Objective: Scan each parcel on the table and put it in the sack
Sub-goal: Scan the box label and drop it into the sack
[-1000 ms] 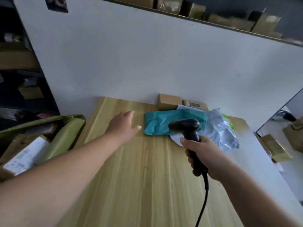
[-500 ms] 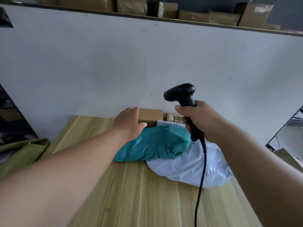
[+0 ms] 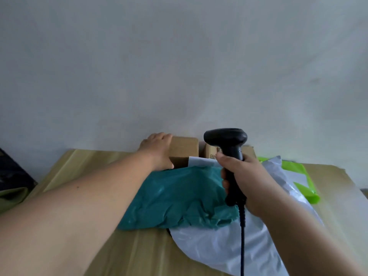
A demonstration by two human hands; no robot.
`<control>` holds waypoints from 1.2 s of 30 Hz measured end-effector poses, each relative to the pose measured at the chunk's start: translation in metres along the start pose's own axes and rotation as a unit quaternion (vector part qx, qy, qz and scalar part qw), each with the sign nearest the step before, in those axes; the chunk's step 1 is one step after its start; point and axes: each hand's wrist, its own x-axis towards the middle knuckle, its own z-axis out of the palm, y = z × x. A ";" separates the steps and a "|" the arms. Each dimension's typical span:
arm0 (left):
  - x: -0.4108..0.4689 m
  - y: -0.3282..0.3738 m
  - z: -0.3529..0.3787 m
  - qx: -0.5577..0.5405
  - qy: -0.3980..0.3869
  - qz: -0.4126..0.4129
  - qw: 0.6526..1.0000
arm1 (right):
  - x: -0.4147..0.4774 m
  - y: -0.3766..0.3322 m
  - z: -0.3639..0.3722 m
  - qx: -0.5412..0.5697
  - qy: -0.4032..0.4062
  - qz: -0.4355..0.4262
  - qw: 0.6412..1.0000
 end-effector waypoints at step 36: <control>-0.285 -0.080 -0.059 -0.761 -0.183 -0.144 0.605 | -0.213 0.015 0.134 -0.016 0.098 -0.022 0.995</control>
